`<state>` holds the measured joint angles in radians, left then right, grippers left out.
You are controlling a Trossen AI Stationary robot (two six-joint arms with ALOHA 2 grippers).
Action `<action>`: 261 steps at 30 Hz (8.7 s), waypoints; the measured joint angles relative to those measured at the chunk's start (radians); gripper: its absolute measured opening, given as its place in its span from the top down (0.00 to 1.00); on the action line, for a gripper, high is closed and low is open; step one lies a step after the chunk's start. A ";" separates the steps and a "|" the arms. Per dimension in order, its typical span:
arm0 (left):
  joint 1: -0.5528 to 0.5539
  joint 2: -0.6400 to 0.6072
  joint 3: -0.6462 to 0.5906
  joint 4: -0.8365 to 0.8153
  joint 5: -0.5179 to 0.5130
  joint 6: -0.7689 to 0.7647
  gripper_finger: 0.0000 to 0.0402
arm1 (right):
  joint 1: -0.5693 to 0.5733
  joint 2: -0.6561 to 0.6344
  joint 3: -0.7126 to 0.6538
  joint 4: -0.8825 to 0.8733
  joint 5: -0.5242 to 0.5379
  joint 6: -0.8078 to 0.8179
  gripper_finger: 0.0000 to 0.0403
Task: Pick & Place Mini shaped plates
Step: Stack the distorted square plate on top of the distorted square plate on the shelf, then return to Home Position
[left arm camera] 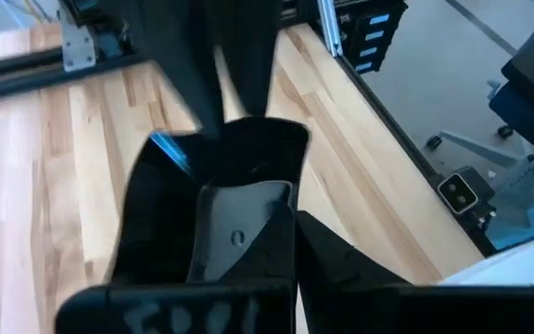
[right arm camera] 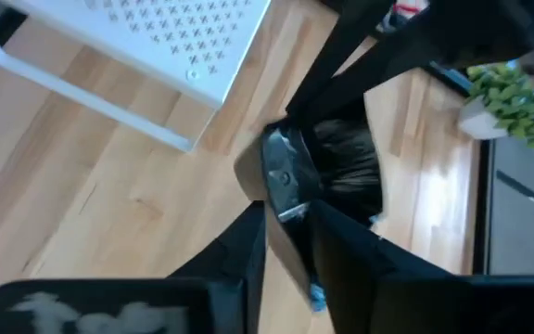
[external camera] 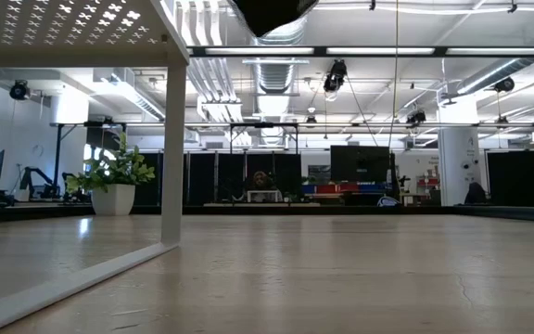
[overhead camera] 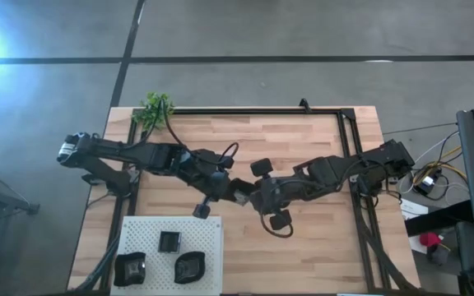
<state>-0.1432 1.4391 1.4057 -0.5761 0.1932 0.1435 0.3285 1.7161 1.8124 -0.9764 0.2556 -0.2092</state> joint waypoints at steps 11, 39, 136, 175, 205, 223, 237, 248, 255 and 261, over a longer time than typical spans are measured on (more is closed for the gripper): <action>-0.025 -0.056 0.140 -0.325 -0.024 -0.085 1.00 | 0.028 -0.001 0.187 -0.005 0.002 0.081 0.66; -0.876 -0.197 0.197 -0.689 -0.345 -0.881 1.00 | 0.027 -0.006 0.278 -0.013 -0.001 0.341 0.76; -0.998 -0.691 -0.087 -0.344 -1.138 -0.266 1.00 | -0.015 -0.384 0.027 0.121 -0.078 0.257 0.98; -0.998 -1.311 -0.510 0.288 -0.972 0.255 1.00 | -0.017 -1.213 -0.990 0.827 -0.072 0.377 0.98; -0.998 -1.424 -0.551 0.268 -0.997 0.300 1.00 | -0.017 -1.584 -1.205 0.863 -0.070 0.367 0.98; -0.998 -1.426 -0.654 0.298 -1.006 0.247 1.00 | -0.017 -1.710 -1.330 0.927 -0.065 0.338 0.98; -0.998 -1.427 -0.888 0.499 -1.054 0.218 1.00 | -0.017 -1.708 -1.536 1.119 -0.043 0.329 0.98; -0.998 -1.427 -1.151 0.778 -1.132 0.247 1.00 | -0.017 -1.707 -1.785 1.436 -0.043 0.338 0.98; -0.997 -1.427 -1.260 0.889 -1.152 0.249 1.00 | -0.017 -1.707 -1.804 1.408 -0.043 0.310 0.98; -0.996 -1.427 -1.336 0.942 -1.189 0.248 1.00 | -0.017 -1.706 -1.804 1.390 -0.044 0.252 0.98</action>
<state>-1.1397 0.0124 0.0693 0.3659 -0.9953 0.3912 0.3115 0.0097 0.0086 0.4139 0.2119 0.0424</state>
